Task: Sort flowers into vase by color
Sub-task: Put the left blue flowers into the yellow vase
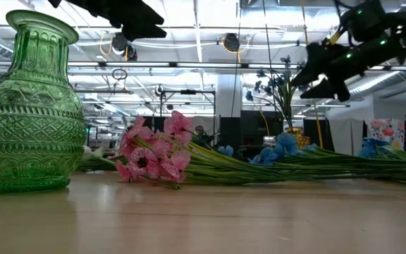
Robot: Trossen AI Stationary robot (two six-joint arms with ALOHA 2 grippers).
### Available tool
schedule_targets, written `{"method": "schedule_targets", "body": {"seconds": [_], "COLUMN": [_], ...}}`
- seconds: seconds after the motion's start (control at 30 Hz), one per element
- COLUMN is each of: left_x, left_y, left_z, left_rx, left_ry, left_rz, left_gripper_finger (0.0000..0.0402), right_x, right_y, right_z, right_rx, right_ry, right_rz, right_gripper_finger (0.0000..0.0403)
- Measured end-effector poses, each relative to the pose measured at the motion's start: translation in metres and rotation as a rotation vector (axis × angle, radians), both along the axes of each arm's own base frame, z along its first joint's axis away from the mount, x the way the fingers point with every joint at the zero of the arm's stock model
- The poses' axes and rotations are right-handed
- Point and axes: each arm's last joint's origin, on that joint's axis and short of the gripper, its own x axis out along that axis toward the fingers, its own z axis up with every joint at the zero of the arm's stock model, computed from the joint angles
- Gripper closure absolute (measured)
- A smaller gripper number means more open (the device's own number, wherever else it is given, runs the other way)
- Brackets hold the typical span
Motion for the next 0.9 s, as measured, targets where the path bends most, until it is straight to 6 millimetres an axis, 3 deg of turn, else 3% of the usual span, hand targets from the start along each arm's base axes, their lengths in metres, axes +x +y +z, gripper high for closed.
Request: {"method": "schedule_targets", "body": {"seconds": [0.43, 0.63, 0.9], "left_x": [-0.001, -0.001, -0.001], "left_y": [-0.01, -0.018, -0.02], "left_z": [-0.007, -0.008, -0.008], "left_rx": [-0.054, -0.083, -0.077], "left_ry": [0.073, 0.082, 0.079], "left_rz": [0.04, 0.028, 0.037], "left_gripper_finger": [0.0123, 0.0123, 0.0123], "right_x": [-0.023, -0.024, -0.023], "right_y": [0.052, 0.069, 0.085], "right_z": [0.015, 0.018, 0.014], "right_rx": [0.065, 0.1, 0.184], "right_ry": [-0.113, -0.15, -0.072], "right_rz": [0.239, 0.362, 0.448], "right_gripper_finger": [0.0135, 0.0156, 0.0185]}}
